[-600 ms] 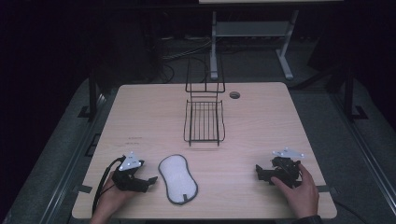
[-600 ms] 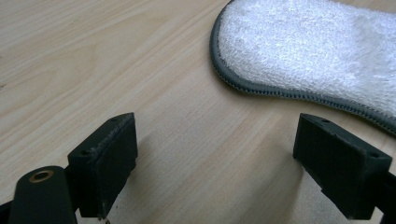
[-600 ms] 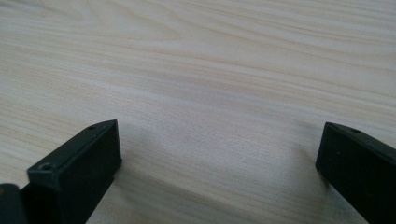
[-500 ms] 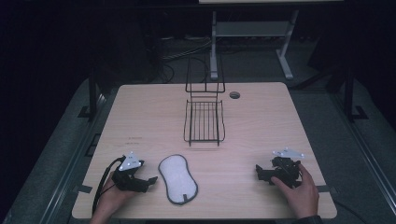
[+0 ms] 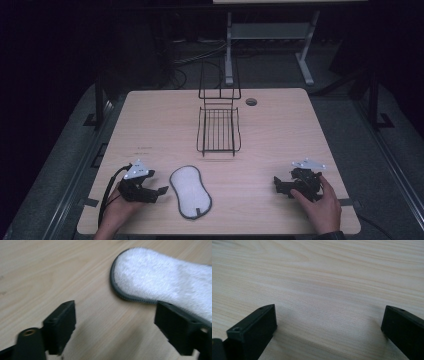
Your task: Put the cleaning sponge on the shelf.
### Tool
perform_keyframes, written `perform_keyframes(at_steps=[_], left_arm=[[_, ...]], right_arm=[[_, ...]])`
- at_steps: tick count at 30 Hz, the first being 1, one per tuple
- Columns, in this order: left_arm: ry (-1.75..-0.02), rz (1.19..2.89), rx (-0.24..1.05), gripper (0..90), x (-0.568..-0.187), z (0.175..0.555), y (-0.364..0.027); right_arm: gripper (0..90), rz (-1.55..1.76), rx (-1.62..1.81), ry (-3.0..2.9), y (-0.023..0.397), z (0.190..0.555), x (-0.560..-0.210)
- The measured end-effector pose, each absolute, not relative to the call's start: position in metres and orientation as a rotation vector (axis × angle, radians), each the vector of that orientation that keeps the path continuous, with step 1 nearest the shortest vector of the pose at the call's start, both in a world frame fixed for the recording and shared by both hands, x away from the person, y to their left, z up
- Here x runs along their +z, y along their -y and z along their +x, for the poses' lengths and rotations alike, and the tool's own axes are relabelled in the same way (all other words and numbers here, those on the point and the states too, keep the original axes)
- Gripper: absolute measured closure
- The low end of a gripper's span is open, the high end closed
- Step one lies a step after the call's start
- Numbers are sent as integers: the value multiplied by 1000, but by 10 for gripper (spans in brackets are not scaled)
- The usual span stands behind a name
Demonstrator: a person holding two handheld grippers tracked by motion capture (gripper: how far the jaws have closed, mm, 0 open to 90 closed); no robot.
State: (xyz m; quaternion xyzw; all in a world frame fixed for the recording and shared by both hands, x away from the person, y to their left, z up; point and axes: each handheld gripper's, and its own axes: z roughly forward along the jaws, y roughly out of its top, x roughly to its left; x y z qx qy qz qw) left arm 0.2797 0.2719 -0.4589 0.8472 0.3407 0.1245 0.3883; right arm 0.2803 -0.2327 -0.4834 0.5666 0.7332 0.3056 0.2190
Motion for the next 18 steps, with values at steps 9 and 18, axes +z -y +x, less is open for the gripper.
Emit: perform_keyframes(at_steps=[9, 18], left_arm=[[-796, 2148, 234, 572, -443, 288, -265], [-757, 2158, 137, 895, -432, 298, -241]], right_arm=[[0, 1568, 846, -2029, 233, 280, -483], [0, 1567, 845, -2029, 233, 280, -483]])
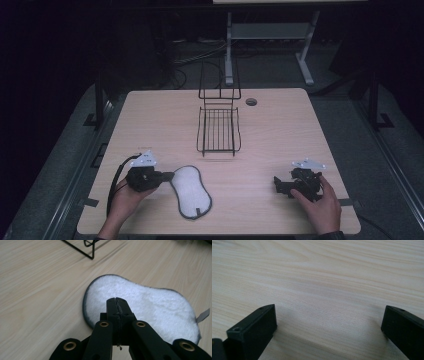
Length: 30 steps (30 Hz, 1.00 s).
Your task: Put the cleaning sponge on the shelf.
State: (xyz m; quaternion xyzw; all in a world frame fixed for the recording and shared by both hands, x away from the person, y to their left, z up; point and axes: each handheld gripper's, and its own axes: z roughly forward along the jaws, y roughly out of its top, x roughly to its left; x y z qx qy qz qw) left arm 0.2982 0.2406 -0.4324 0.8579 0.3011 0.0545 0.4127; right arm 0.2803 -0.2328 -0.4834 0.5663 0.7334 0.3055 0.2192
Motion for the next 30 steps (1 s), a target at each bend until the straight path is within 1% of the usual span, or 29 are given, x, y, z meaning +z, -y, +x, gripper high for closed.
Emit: perform_keyframes(at_steps=[8, 19, 24, 30], left_arm=[[-703, 2185, 120, 895, -432, 312, -217], [-698, 2203, 93, 895, -442, 324, -198], [-712, 2239, 86, 896, -450, 328, -196], [-727, 2229, 92, 896, -452, 329, -200]], right_arm=[[0, 1568, 846, -2029, 233, 280, -483], [0, 1568, 846, -2029, 233, 280, -483], [0, 1567, 846, -2029, 233, 280, -483], [0, 1568, 846, -2029, 233, 280, -483]])
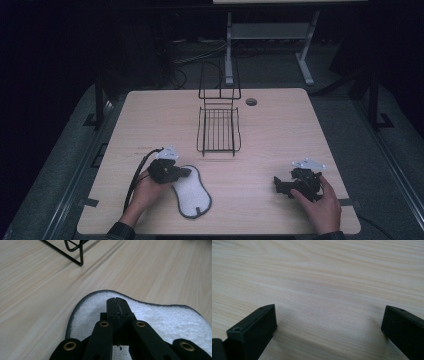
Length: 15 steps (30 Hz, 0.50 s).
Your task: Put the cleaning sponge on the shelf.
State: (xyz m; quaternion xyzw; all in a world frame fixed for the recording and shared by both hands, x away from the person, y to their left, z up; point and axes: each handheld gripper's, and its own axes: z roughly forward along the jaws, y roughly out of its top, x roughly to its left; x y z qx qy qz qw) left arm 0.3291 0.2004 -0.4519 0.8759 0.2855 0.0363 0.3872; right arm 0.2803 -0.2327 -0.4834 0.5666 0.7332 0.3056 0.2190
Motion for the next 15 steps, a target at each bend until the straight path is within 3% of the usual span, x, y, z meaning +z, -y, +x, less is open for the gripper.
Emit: perform_keyframes(at_steps=[15], left_arm=[[-825, 2218, 160, 896, -450, 334, -235]], right_arm=[[0, 1568, 846, -2029, 233, 280, -483]])
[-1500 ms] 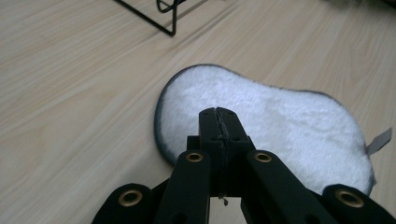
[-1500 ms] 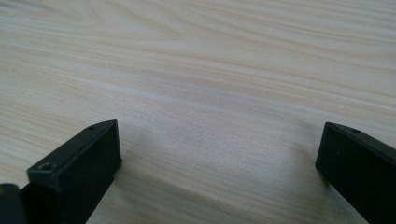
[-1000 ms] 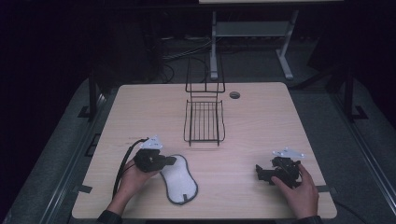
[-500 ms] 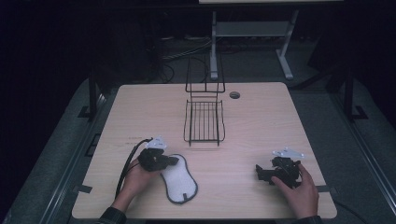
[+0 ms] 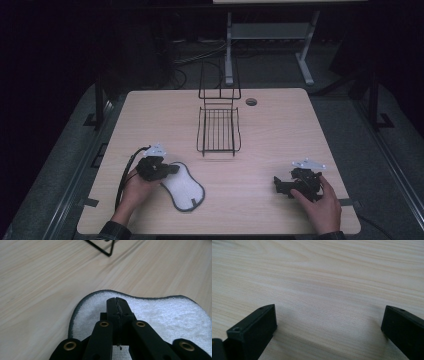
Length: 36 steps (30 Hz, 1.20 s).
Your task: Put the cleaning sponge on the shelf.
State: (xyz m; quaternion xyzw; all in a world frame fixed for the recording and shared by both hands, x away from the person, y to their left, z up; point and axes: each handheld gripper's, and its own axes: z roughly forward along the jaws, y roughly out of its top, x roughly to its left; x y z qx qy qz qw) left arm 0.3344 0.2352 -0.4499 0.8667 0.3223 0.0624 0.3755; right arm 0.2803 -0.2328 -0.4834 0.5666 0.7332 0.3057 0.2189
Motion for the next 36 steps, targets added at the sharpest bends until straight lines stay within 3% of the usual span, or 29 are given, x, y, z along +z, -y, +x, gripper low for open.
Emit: perform_keyframes(at_steps=[14, 26, 36], left_arm=[[-940, 2176, 214, 896, -449, 330, -273], [-841, 2172, 175, 896, -434, 288, -249], [-824, 2240, 143, 895, -446, 260, -245]], right_arm=[[0, 1568, 846, -2029, 233, 280, -483], [0, 1568, 846, -2029, 233, 280, -483], [0, 1570, 846, -2029, 233, 280, -483]])
